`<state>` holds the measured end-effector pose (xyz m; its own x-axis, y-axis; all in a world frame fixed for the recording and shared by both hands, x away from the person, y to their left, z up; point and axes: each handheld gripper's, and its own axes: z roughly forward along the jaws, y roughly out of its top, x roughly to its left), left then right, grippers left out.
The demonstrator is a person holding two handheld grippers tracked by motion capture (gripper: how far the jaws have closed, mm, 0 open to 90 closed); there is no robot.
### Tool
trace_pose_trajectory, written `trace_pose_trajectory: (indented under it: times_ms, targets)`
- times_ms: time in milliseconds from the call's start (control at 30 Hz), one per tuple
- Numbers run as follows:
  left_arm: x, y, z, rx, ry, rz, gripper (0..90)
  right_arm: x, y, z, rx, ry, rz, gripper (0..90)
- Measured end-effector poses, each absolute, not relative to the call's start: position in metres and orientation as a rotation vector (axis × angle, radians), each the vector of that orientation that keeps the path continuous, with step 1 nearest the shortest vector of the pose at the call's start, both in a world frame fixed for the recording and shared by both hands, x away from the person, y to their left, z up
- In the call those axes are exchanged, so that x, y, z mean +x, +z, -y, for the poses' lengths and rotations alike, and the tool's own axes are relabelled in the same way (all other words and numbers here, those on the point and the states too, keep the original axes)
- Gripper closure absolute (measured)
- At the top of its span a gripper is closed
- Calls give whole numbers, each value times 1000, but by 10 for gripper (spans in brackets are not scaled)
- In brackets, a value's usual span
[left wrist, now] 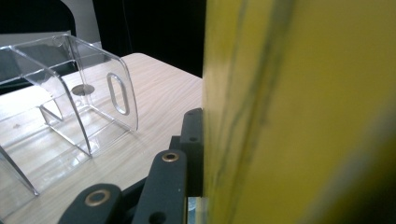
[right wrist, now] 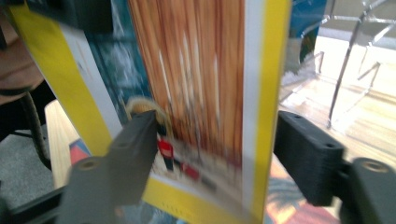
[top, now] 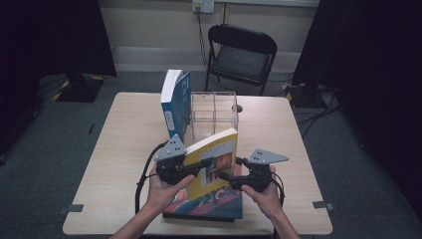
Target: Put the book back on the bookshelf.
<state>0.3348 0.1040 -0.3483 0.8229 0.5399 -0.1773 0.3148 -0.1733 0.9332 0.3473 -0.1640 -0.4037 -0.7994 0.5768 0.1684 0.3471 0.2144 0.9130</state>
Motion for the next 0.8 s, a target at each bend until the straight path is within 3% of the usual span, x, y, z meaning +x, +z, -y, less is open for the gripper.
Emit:
trace_pose_trajectory:
  times_ms: [100,567,800]
  targets:
    - [340,-350,-113,1753,188,-692,756,347,-409,172,920,1597,-2277,250]
    - [346,-348,-133,1742,243,-771,756,347,-447,258,1298,1363,-2078,161]
    - [349,-346,-138,1748,277,-796,756,360,-475,265,1384,1167,-2130,157]
